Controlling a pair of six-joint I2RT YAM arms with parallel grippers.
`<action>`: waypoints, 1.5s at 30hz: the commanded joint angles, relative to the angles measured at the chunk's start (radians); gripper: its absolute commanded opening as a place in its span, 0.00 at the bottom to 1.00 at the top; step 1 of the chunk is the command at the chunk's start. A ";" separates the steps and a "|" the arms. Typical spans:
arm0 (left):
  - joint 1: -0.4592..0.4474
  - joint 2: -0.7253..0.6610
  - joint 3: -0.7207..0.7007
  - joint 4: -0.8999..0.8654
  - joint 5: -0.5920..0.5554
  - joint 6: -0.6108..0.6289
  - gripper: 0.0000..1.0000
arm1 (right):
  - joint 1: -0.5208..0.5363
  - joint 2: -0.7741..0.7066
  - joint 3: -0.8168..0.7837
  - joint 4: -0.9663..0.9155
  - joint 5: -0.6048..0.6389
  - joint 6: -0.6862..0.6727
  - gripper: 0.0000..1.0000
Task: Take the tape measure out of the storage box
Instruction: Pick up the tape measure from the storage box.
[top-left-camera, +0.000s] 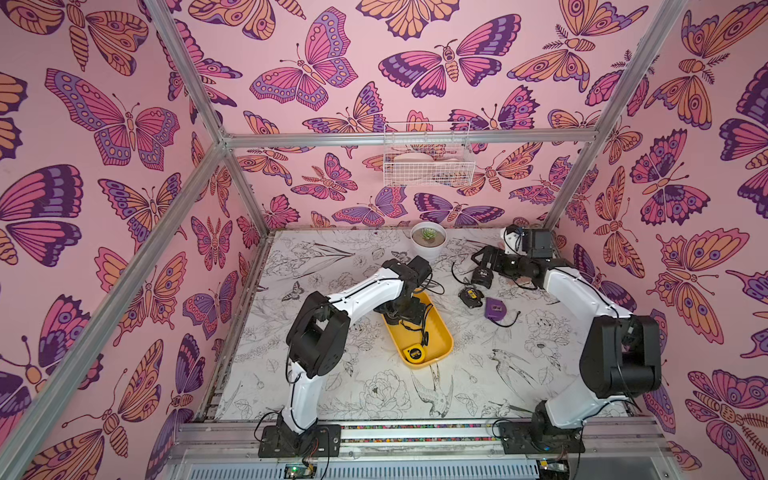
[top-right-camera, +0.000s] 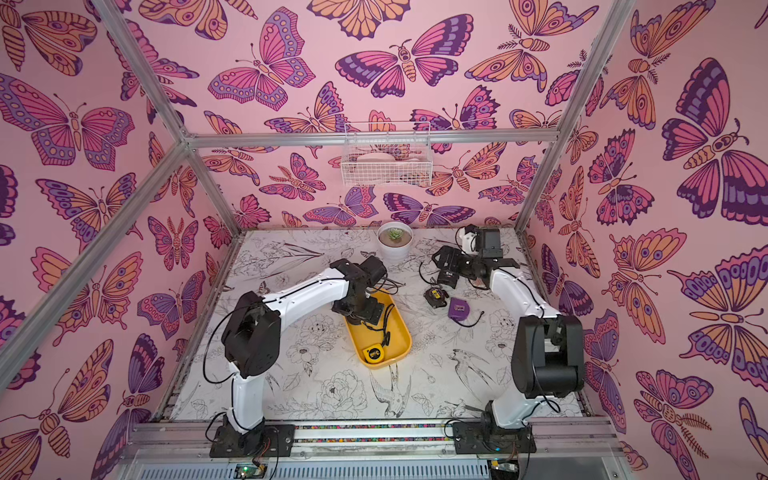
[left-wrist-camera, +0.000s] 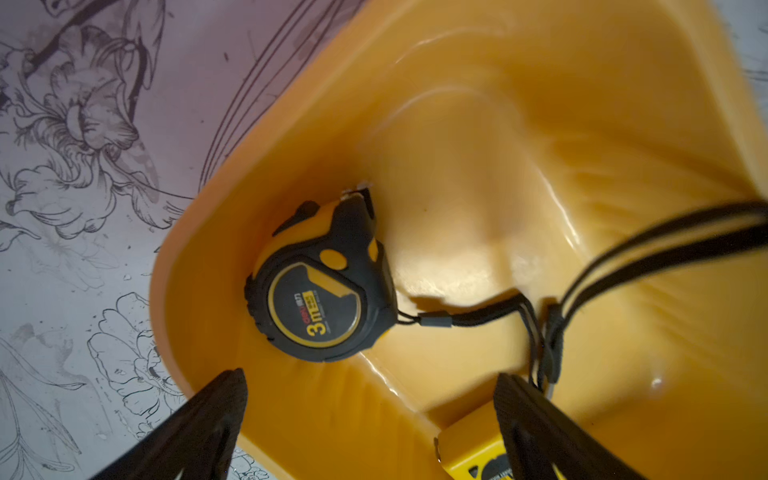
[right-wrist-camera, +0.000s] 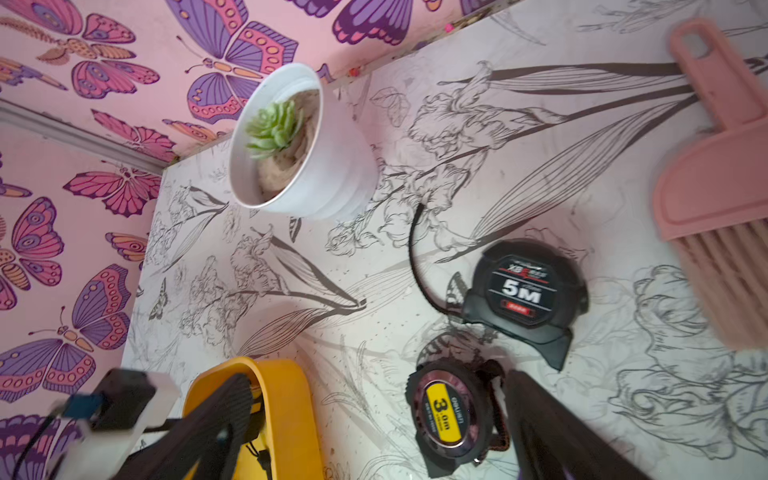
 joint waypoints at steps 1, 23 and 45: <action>0.014 0.038 0.033 -0.035 -0.046 -0.059 0.99 | 0.021 -0.035 -0.026 -0.004 0.015 -0.011 0.99; -0.013 0.166 0.141 -0.034 0.084 -0.015 0.99 | 0.039 -0.147 -0.097 0.038 0.036 -0.026 0.99; -0.052 0.087 0.061 -0.015 -0.093 0.052 1.00 | 0.063 -0.161 -0.104 0.071 0.059 -0.005 0.99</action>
